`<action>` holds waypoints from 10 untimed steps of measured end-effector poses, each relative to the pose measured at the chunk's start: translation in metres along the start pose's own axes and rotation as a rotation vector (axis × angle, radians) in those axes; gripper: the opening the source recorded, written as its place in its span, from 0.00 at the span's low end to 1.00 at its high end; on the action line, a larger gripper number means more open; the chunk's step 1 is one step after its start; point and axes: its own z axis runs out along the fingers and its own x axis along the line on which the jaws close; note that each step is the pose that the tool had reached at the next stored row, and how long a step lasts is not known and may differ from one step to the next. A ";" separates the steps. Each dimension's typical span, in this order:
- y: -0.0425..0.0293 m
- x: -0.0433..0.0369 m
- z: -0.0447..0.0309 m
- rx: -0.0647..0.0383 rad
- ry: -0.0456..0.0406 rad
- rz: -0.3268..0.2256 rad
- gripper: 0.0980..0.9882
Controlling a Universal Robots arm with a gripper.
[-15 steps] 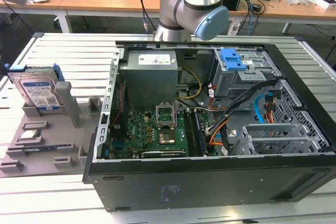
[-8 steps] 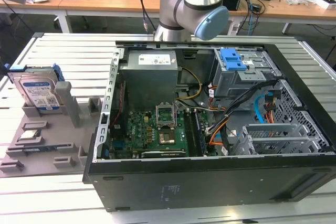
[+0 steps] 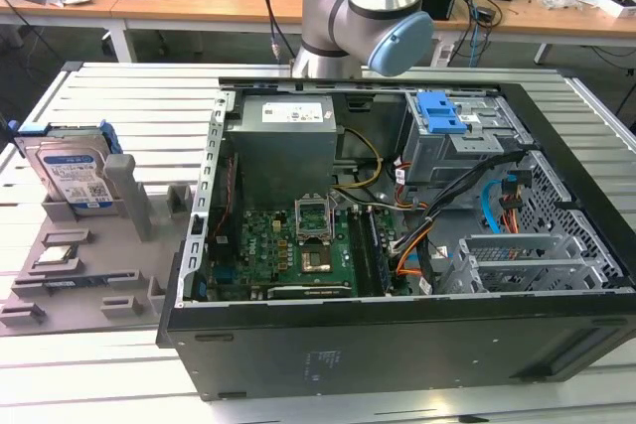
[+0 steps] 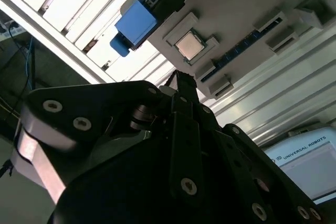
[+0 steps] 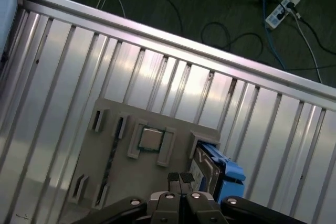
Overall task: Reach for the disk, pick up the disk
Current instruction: 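Pick up the disk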
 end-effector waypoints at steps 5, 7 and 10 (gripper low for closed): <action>-0.0001 0.0000 0.0000 0.000 0.0014 -0.037 0.01; -0.0002 0.0000 0.0000 0.000 0.0014 -0.037 0.01; -0.0003 0.0001 0.0000 0.000 0.0006 -0.014 0.01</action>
